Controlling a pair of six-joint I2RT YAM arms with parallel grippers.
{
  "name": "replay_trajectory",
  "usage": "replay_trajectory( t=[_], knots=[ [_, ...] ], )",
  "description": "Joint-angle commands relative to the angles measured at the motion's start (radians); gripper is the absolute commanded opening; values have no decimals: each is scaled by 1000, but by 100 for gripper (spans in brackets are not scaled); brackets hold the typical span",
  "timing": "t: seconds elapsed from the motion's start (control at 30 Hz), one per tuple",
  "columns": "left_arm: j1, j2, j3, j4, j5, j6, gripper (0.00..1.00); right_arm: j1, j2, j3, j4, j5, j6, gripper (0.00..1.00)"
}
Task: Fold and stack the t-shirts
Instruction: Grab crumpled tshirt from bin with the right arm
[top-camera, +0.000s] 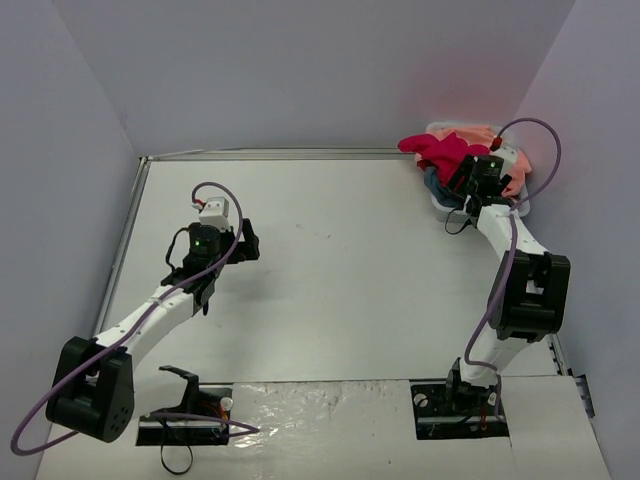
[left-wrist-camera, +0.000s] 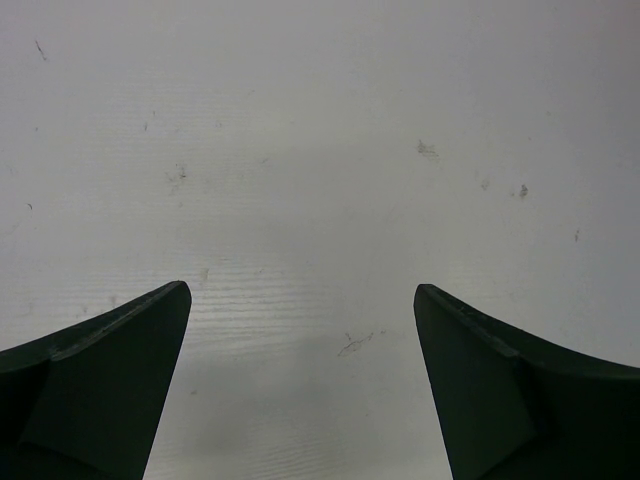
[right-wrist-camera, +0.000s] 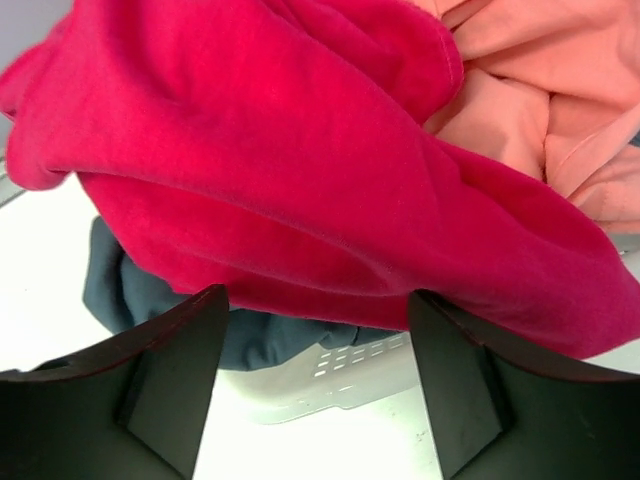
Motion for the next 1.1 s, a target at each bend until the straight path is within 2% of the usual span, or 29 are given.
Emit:
replay_trajectory(
  t=[0.0,0.03,0.13,0.17,0.2,0.23,0.3,0.37,0.4,0.6,0.67,0.7,0.73,0.83,1.07],
  knots=[
    [-8,3,14,30,4,7,94,-6,15,51,-6,-5,6,66],
    [-8,4,14,30,4,7,94,-6,23,53,-6,-5,4,63],
    [-8,6,14,31,4,7,94,-6,35,60,-12,-4,6,47],
    [-8,6,14,33,4,7,94,-6,41,62,-14,-4,6,36],
    [-8,7,14,34,4,7,94,-7,40,63,-14,-7,4,31],
    [-8,13,14,36,4,7,94,-6,41,63,-14,-8,4,21],
    [-8,24,17,34,4,5,94,-7,37,63,-14,-10,6,14],
    [-8,33,23,31,4,5,94,-7,29,62,-14,-13,6,3],
    [-8,33,23,31,4,5,94,-7,26,62,-14,-13,6,0],
    [-8,26,20,30,4,5,94,-6,9,66,-16,-16,10,0],
    [-8,21,18,31,4,5,94,-7,6,66,-16,-8,10,52],
    [-8,20,18,30,4,5,94,-7,6,68,-16,-8,10,52],
    [-8,18,17,30,4,5,94,-7,8,71,-16,-2,12,65],
    [-8,18,15,34,4,5,94,-6,14,80,-17,8,24,75],
    [-8,33,18,40,4,4,94,-7,51,131,-22,30,33,78]
  ],
)
